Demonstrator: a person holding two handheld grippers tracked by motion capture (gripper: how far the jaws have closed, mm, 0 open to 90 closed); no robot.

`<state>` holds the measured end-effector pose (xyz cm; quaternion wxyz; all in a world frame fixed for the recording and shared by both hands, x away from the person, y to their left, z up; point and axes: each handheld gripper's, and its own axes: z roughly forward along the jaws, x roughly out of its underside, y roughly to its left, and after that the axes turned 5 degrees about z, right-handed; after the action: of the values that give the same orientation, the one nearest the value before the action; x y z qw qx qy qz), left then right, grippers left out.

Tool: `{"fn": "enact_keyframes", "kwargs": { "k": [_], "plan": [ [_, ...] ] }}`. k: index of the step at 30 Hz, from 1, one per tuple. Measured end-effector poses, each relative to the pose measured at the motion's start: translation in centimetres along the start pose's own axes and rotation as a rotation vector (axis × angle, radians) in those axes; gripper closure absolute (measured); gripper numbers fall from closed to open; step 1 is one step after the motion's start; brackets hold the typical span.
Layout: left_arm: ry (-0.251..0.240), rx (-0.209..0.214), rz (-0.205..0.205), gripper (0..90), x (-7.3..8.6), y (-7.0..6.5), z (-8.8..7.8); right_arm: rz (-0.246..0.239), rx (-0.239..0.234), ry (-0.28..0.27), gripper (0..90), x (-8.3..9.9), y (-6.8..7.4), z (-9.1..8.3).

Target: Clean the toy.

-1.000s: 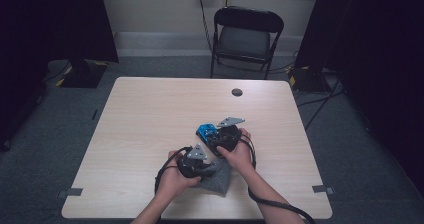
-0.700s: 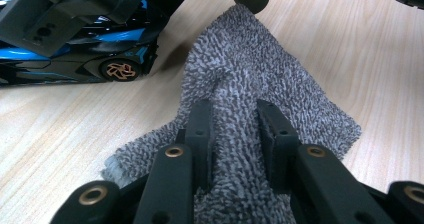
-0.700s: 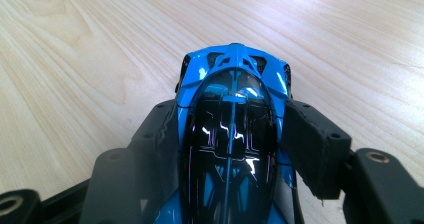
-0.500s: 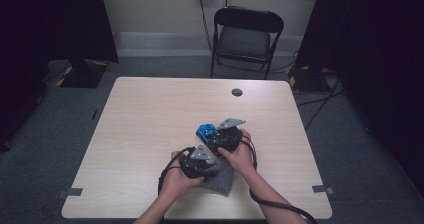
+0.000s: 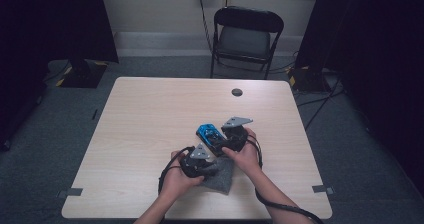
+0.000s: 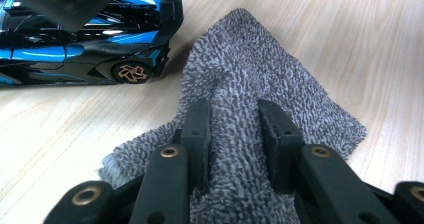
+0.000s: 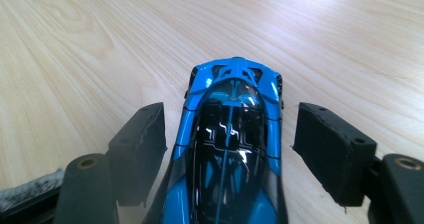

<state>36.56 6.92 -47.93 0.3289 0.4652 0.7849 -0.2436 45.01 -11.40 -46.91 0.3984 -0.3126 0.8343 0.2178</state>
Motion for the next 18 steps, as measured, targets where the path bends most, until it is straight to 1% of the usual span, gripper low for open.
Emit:
{"fn": "enact_keyframes", "kwargs": {
  "k": [3, 4, 6, 8, 10, 11, 14, 17, 18],
  "plan": [
    [-0.003, -0.004, 0.003, 64.4, -0.1, 0.0, 0.2, -0.003, -0.006, -0.011, 28.0, 0.1, -0.3, -0.9],
    [0.003, -0.002, 0.004, 63.8, -0.1, 0.0, 0.3, 0.004, -0.011, -0.011, 28.1, 0.2, -0.5, -1.2],
    [-0.006, -0.008, 0.01, 59.1, -0.2, 0.0, 0.3, 0.003, -0.015, -0.015, 28.3, 0.5, -0.7, -1.8],
    [-0.019, -0.029, 0.011, 50.4, -0.3, 0.2, 0.1, 0.006, -0.026, -0.023, 28.9, 0.6, -0.8, -2.4],
    [-0.041, -0.047, -0.008, 42.9, -0.6, 0.4, -0.3, 0.007, -0.038, -0.025, 29.2, 0.8, -0.8, -3.0],
    [-0.047, -0.053, -0.003, 41.1, -0.7, 0.5, -0.5, -0.002, -0.043, -0.022, 29.3, 0.9, -0.8, -3.3],
    [-0.075, -0.084, -0.008, 35.6, -1.3, 1.2, -1.4, -0.018, -0.067, -0.02, 30.1, 1.5, -0.6, -4.0],
    [-0.099, -0.126, -0.015, 34.1, -1.9, 2.3, -2.2, -0.019, -0.09, -0.018, 32.3, 2.2, -0.4, -4.6],
    [-0.105, -0.134, -0.016, 33.7, -2.1, 2.7, -2.3, -0.016, -0.098, -0.017, 32.3, 2.5, -0.4, -4.8]
  ]
}}
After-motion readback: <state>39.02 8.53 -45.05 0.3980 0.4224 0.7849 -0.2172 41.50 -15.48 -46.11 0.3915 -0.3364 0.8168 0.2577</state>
